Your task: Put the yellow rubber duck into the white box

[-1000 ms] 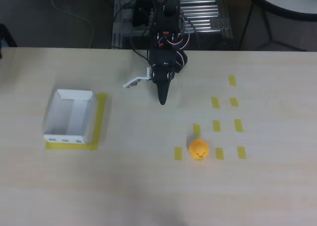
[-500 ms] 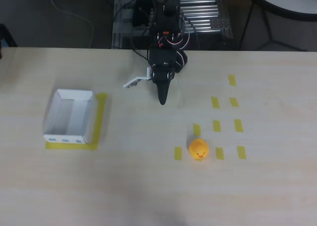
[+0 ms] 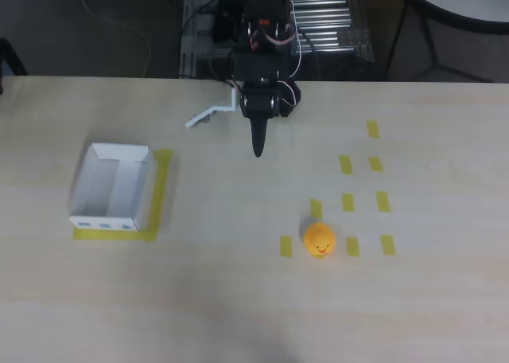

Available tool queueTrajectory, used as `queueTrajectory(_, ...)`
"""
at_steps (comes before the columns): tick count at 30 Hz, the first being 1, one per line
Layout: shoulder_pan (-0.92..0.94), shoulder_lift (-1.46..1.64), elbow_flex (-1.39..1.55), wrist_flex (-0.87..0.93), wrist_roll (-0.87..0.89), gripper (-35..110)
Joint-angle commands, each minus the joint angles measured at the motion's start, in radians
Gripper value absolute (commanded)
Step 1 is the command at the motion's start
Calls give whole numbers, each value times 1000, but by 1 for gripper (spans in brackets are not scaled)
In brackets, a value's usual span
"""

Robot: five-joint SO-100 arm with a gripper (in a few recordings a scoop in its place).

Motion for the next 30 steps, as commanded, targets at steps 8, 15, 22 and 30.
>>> queueTrajectory(8, -221, -811, -996, 370, -514, 54)
queueTrajectory(15, -278, -1272, -1339, 497, -508, 63)
queueTrajectory(22, -291, -1509, -1437, 502, -523, 60)
queueTrajectory(30, -288, -1606, -1460, 503, -538, 55)
